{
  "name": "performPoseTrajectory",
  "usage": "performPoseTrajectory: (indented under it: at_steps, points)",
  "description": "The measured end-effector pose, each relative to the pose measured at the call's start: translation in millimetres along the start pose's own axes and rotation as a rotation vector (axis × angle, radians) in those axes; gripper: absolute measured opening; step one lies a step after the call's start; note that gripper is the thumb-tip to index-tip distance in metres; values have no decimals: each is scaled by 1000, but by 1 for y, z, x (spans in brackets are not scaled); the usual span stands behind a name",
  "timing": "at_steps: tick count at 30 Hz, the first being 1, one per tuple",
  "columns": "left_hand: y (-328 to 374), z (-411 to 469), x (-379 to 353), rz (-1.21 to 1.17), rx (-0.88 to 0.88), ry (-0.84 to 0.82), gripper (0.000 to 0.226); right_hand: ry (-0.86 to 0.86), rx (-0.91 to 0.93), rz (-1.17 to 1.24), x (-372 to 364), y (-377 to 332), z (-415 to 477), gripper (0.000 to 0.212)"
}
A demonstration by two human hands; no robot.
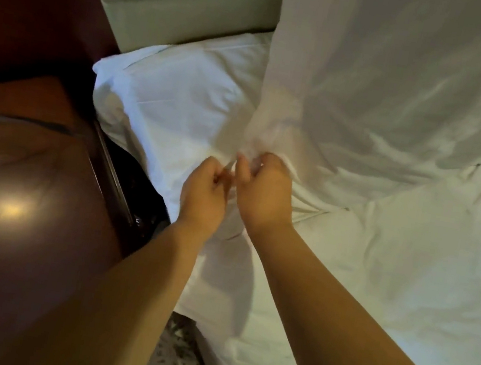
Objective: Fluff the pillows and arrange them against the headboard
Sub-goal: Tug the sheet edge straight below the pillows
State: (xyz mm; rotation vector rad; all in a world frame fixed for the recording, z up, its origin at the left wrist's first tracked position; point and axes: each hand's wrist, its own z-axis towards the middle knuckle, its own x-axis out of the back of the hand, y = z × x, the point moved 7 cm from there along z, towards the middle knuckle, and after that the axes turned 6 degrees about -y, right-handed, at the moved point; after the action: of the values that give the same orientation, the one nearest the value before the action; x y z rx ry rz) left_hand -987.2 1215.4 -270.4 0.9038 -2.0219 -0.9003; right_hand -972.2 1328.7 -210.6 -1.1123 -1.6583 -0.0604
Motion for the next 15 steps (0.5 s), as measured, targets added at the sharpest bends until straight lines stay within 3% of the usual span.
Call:
performPoseTrajectory:
  at_steps: [5,9,12,15]
  points:
    - [-34,-24,-2,-394,288,105,44,-91,-40,-134,-22,-10,2,39]
    - [-23,-8,3,-219,266,-97,25,-139,-133,-149,-24,-1,8,27]
    - [-7,12,21,-243,270,-87,12,-131,-96,-225,-21,-2,12,29]
    - [31,41,27,-253,181,-127,22,-42,-40,-165,-8,-8,9,27]
